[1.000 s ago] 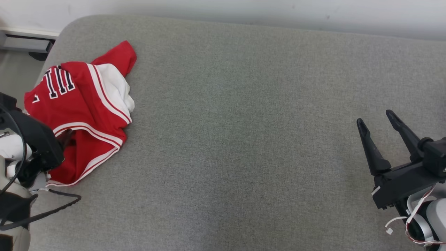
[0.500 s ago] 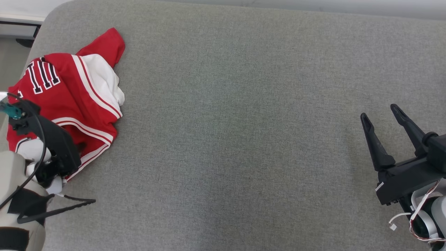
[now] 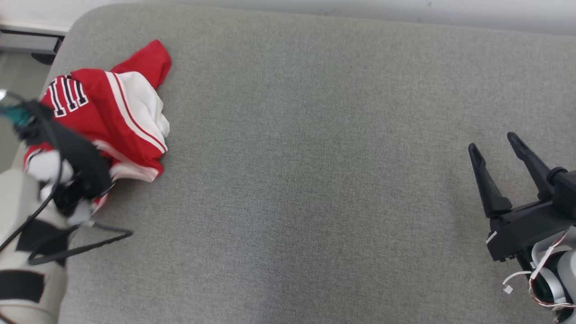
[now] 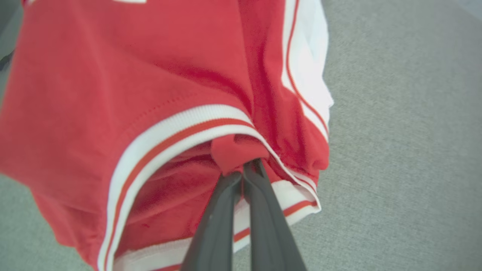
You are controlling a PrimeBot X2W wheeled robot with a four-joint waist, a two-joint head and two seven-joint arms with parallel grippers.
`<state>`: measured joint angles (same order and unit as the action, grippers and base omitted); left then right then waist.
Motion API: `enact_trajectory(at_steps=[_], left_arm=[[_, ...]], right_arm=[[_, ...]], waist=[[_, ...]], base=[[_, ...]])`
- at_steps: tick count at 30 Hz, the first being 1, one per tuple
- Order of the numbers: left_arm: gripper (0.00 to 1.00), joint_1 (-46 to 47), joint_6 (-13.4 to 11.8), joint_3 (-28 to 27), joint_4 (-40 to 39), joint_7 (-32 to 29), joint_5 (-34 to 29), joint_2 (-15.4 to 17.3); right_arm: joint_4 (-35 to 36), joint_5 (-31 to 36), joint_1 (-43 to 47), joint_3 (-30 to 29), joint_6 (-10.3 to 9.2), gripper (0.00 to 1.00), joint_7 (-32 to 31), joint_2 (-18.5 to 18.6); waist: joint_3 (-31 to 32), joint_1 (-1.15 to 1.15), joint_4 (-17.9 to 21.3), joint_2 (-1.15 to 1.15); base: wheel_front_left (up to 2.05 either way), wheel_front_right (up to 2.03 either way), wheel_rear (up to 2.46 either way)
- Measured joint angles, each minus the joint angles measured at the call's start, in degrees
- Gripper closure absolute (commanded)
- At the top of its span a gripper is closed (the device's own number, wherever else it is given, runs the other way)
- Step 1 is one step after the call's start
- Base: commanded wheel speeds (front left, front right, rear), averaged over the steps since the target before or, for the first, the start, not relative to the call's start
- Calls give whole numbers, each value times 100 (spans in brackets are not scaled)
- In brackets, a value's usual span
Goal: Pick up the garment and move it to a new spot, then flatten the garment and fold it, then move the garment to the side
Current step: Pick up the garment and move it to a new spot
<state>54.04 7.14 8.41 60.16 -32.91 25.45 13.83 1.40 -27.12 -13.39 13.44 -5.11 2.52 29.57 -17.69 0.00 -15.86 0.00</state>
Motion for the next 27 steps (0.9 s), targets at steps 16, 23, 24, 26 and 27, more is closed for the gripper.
enact_trajectory(at_steps=[16, 23, 24, 26, 27], left_arm=[[100, -205, 0, 2080, -1791, 159, 1070, -519], [100, -339, 0, 2928, -2541, 113, 1543, -542], [100, -340, 0, 3034, -2622, 100, 1585, -552], [100, -344, 0, 3243, -2824, 91, 1813, -628], [100, -346, 0, 3325, -2881, 90, 1874, -653]], right_arm=[[-595, -164, 8, 218, 14, 0, 235, -555], [-714, -219, 140, 245, 15, 0, 339, -641], [-724, -221, 139, 244, 15, 0, 356, -651], [-737, -281, 138, 248, 16, 0, 405, -708], [-742, -303, 138, 252, 16, 0, 407, -724]], waist=[[684, 0, 280, 0], [879, -1, 674, 0], [898, -1, 733, 0], [945, 0, 916, 0], [956, 0, 979, 0]], base=[[0, 0, 0], [0, 0, 0], [0, 0, 0], [0, 0, 0], [0, 0, 0]])
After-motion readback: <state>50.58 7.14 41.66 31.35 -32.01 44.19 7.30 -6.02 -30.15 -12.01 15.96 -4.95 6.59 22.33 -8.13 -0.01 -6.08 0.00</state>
